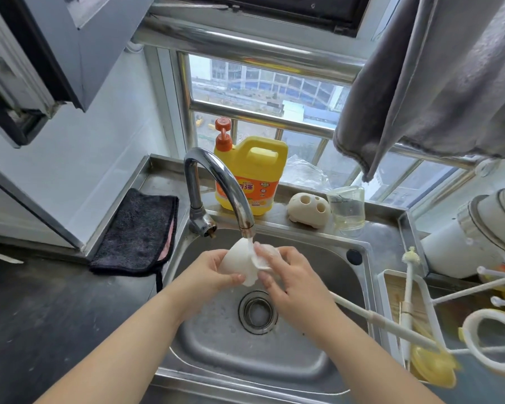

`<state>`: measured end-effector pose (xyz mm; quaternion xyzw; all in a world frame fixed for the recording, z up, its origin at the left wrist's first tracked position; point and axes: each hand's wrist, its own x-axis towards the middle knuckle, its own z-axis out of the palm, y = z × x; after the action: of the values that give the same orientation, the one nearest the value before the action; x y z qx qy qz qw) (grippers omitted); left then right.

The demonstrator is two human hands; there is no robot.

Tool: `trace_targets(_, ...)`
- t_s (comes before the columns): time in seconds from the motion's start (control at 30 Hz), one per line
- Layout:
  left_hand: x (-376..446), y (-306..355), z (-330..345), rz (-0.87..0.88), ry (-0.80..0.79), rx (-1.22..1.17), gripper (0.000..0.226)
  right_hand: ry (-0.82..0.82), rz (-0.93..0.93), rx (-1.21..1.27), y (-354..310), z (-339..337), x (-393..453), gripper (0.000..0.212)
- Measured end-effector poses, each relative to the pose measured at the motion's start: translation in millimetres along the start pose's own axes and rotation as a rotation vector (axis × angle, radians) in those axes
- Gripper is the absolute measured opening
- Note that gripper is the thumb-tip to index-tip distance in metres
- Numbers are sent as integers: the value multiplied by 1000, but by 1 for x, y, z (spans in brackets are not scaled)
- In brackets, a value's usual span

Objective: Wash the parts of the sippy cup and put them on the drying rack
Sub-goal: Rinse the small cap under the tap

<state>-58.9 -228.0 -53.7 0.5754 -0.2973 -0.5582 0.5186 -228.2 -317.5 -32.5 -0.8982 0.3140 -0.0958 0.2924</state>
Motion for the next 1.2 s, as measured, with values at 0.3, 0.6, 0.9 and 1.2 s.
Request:
trace_targets(0.3,1,6,0,95,-37,-31,34,36,-94,-21,-16,6,3,55)
trace_targets(0.6,4,11,6,61,-99,-150,36,56,31,129,-13,3,19,47)
trace_targets(0.9,9,6,-6,63,23,13,14,-23,-27,15,-1,5,-7,53)
trace_targets(1.2,12,10,2,109,25,-38,19,82,-46,0,-13,7,13,54)
